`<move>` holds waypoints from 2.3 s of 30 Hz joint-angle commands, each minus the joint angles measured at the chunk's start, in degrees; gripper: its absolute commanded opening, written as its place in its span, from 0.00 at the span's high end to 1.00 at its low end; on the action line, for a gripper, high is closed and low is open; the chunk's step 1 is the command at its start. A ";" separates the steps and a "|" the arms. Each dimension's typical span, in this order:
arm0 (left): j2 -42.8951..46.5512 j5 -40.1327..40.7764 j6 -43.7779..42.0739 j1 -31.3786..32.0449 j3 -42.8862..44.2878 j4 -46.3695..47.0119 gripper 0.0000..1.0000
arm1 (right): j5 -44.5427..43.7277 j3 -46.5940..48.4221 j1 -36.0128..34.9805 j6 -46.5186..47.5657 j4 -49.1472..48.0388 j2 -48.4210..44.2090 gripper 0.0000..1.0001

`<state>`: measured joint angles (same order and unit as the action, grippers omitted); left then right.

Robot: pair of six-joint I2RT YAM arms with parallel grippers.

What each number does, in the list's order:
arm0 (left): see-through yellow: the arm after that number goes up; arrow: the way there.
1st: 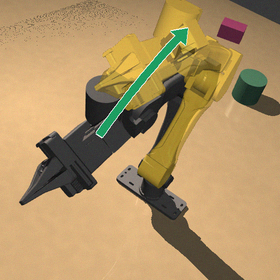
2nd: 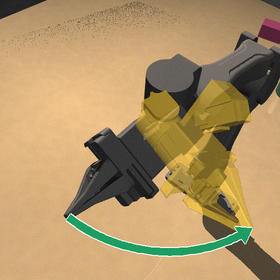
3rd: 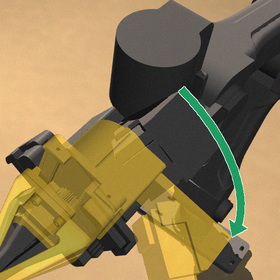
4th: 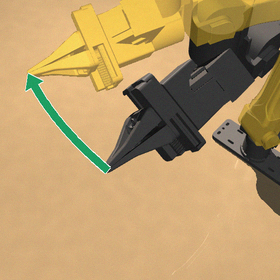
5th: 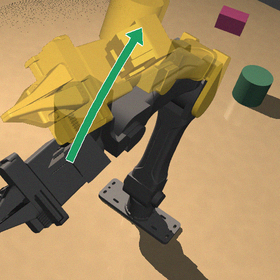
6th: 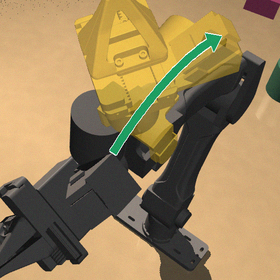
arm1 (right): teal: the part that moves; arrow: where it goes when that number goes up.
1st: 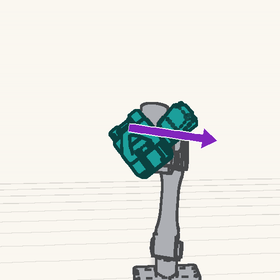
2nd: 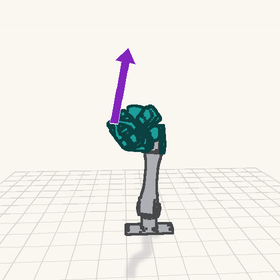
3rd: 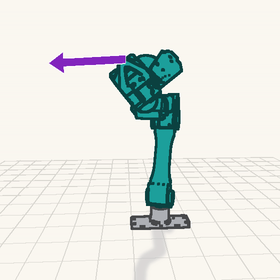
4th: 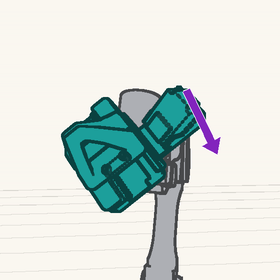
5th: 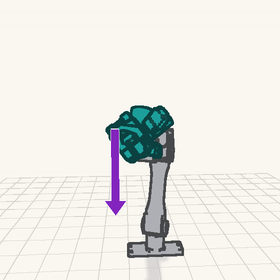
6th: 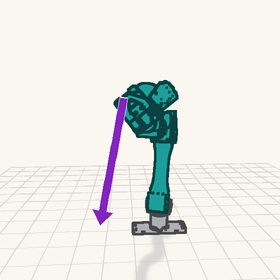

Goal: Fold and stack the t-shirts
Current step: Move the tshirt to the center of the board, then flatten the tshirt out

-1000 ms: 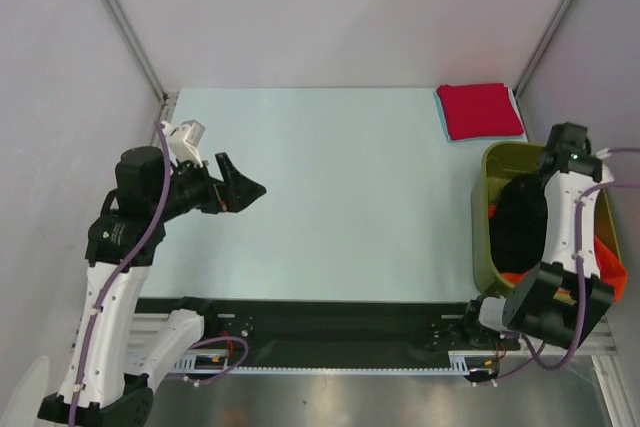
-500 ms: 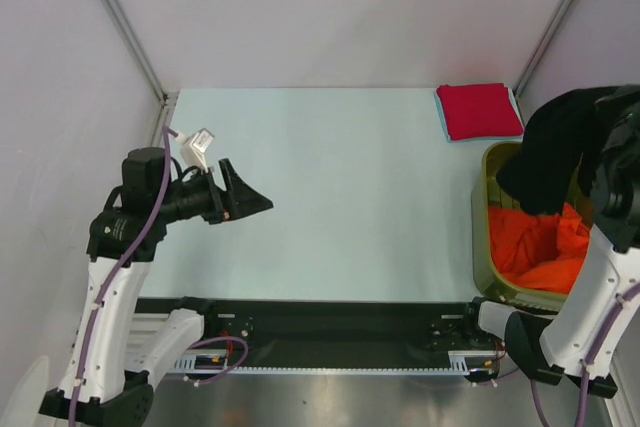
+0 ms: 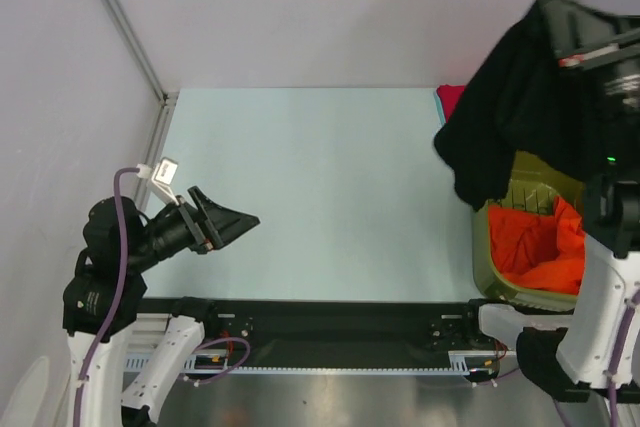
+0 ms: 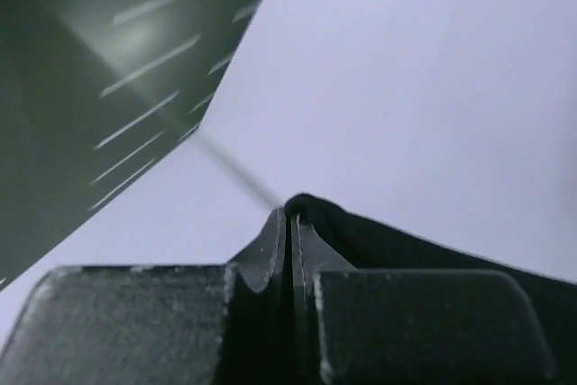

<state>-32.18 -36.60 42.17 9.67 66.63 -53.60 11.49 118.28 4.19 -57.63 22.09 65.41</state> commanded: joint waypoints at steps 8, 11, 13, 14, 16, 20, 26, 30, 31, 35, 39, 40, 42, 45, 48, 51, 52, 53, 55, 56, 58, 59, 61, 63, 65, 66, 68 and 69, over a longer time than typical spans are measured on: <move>5.29 10.66 4.15 -0.27 -0.45 0.70 0.15 | -2.06 -26.62 -43.53 8.13 2.01 1.40 0.98; 6.51 12.60 4.14 -0.27 -3.42 0.95 0.16 | 2.45 -39.39 -49.97 9.99 -1.08 0.69 0.75; 7.22 12.69 5.63 -0.27 -6.32 2.18 0.16 | 4.07 -44.52 -50.50 9.55 1.11 0.16 0.56; 7.75 12.78 6.42 -0.27 -9.47 4.02 0.18 | 3.64 -49.06 -50.33 9.81 3.55 -1.67 0.46; 7.84 12.78 6.95 -0.27 -12.83 5.87 0.23 | 2.76 -52.87 -49.55 10.86 5.85 -4.13 0.34; 3.98 14.36 6.08 -0.18 -19.42 8.51 0.29 | 6.17 -60.61 -47.26 15.68 8.06 -7.13 0.26; -11.74 20.77 1.96 4.99 -19.36 15.89 0.27 | 10.99 -65.98 -44.71 19.04 0.34 -0.56 0.27; -27.20 21.74 -4.44 11.49 -14.09 18.97 0.22 | 16.10 -64.32 -41.56 20.00 -7.65 10.24 0.40; -32.89 22.27 -5.86 12.38 -12.94 18.98 0.22 | 17.24 -63.53 -40.67 20.18 -8.46 14.62 0.41; -39.35 26.03 -10.35 13.18 -9.94 16.60 0.20 | 23.92 -60.82 -36.10 22.72 -12.41 25.36 0.37; -35.85 28.60 -13.51 11.61 -10.38 17.48 0.19 | 26.22 -54.41 -35.39 26.77 -11.98 34.51 0.35; -34.89 28.51 -13.69 11.16 -10.82 18.09 0.19 | 26.48 -53.08 -35.21 26.86 -12.15 36.00 0.35; -33.30 27.29 -14.22 9.24 -12.22 18.53 0.19 | 27.36 -50.70 -34.86 25.99 -13.81 40.05 0.36; -32.68 25.54 -15.18 6.25 -13.72 18.45 0.18 | 29.91 -49.38 -34.16 23.44 -17.69 43.74 0.39; -33.29 23.86 -17.03 2.91 -13.28 17.48 0.18 | 31.22 -47.44 -34.16 22.56 -17.43 48.04 0.47; -35.23 25.26 -19.31 2.81 -9.68 14.67 0.18 | 31.41 -45.60 -34.51 22.38 -16.20 49.81 0.59; -35.31 25.09 -19.50 2.81 -9.07 14.58 0.17 | 30.88 -44.81 -34.42 22.82 -15.41 50.08 0.59; -35.32 24.74 -19.50 2.90 -8.28 14.93 0.17 | 28.96 -44.63 -34.33 23.43 -13.93 49.82 0.57; -34.97 23.16 -19.41 3.16 -8.18 15.55 0.17 | 26.32 -43.93 -34.42 26.33 -11.12 49.38 0.49; -33.83 22.72 -18.97 3.25 -8.88 15.29 0.17 | 24.04 -42.71 -34.42 27.55 -7.01 49.29 0.46; -31.29 21.49 -16.69 3.34 -10.63 16.16 0.17 | 21.48 -42.69 -34.59 30.02 -4.34 48.68 0.45; -27.88 19.92 -14.77 3.34 -13.52 16.77 0.17 | 20.17 -43.91 -34.68 30.55 -4.33 47.98 0.43; -21.91 18.07 -12.65 3.34 -18.00 17.66 0.17 | 20.94 -44.62 -34.60 31.43 -4.42 49.02 0.43; -17.85 16.48 -10.19 3.34 -21.18 18.70 0.17 | 21.65 -45.15 -34.59 31.61 -5.73 50.16 0.44; -12.23 16.56 -8.96 3.25 -23.74 18.37 0.17 | 22.96 -45.33 -35.03 30.65 -8.98 51.13 0.54; -10.81 17.00 -8.78 3.25 -23.57 16.36 0.17 | 23.23 -45.16 -35.12 30.38 -9.60 51.22 0.61; -9.22 17.88 -7.90 3.25 -22.43 14.59 0.17 | 23.67 -44.54 -35.30 30.20 -9.79 50.70 0.80; -8.08 18.14 -7.46 3.25 -21.99 13.28 0.17 | 23.24 -44.45 -35.04 30.20 -9.26 49.04 0.83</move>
<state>-42.30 -17.87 31.73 12.75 43.48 -38.74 34.48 72.93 -30.57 -28.18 14.35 116.05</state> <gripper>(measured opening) 0.830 0.199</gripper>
